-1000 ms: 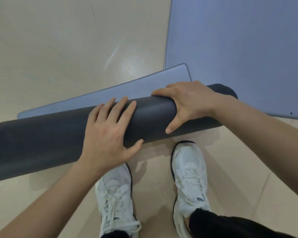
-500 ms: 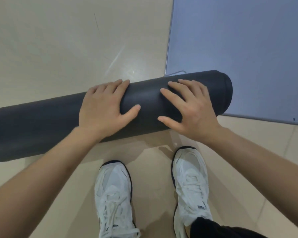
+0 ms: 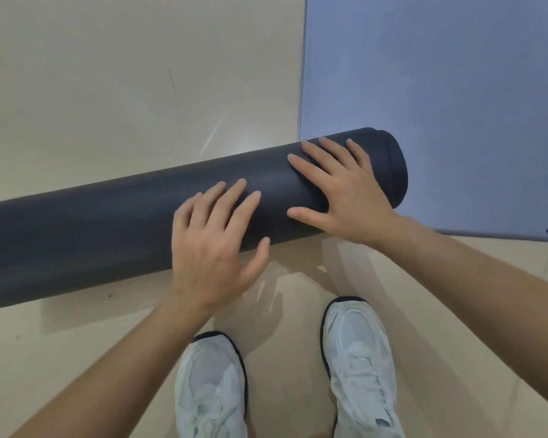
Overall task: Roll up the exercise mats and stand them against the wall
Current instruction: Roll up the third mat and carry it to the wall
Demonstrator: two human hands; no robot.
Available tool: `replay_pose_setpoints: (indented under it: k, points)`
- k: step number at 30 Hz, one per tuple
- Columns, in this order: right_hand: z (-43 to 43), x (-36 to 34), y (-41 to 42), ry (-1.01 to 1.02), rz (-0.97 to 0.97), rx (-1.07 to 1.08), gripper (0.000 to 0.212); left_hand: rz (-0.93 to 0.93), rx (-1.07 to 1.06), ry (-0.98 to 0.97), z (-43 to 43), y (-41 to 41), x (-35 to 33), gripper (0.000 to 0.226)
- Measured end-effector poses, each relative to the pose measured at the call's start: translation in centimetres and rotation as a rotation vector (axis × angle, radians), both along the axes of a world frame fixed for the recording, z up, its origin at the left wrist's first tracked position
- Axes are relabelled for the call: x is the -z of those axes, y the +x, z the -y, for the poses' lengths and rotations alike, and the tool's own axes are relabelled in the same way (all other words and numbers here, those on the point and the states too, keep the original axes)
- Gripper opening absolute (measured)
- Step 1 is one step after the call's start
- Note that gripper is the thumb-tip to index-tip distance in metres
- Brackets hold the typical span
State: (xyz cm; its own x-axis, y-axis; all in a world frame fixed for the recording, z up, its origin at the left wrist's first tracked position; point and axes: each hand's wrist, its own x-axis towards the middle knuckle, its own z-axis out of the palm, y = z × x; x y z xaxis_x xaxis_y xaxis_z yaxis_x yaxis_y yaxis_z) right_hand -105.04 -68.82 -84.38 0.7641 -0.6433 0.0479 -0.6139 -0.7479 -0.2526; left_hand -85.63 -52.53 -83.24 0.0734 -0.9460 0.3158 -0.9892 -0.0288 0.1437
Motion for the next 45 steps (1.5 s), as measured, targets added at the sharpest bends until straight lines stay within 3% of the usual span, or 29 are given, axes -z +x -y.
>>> replay_pose_setpoints:
  k: [4,10,13,18,23,28,30,31,35,37,40,45]
  points:
    - [2.3,-1.2,1.1,0.124,-0.030,0.006,0.085,0.102,-0.004,0.172,0.0,0.6,2.0,0.083]
    - [4.7,-1.1,0.0,0.051,0.074,0.159,0.084,0.114,0.031,0.139,3.0,3.1,1.9,0.090]
    - [7.2,-2.2,-0.9,0.168,-0.088,0.243,0.099,0.114,0.040,0.206,5.1,4.8,1.2,0.109]
    - [10.5,-4.2,-1.4,0.423,-0.255,0.106,0.124,0.142,0.041,0.311,7.7,6.7,0.0,0.135]
    - [11.0,-4.5,-0.6,0.451,-0.259,0.122,0.126,0.211,0.073,0.296,9.0,8.2,-0.3,0.129]
    - [8.7,-4.7,0.9,0.493,-0.181,0.221,0.095,0.237,-0.052,0.201,8.4,10.4,-0.8,0.105]
    - [7.4,-4.0,1.8,0.538,-0.160,0.292,0.088,0.090,-0.256,0.162,7.4,10.1,-0.5,0.093]
    - [6.9,-3.7,2.2,0.556,-0.150,0.318,0.089,-0.083,-0.367,0.148,7.0,9.4,-0.3,0.087]
    - [6.7,-3.6,2.7,0.620,-0.143,0.340,0.091,-1.153,-0.569,0.272,5.3,3.8,1.0,0.080]
    - [7.5,-3.9,2.1,0.710,-0.138,0.331,0.081,-1.487,-0.575,0.361,5.0,0.5,1.1,0.079]
    - [8.3,-4.2,1.0,0.881,-0.060,0.295,0.071,-1.732,-0.536,0.447,5.9,-3.5,0.8,0.074]
    - [8.2,-3.4,0.4,0.947,0.111,0.357,0.064,-1.847,-0.515,0.376,8.0,-5.7,0.1,0.051]
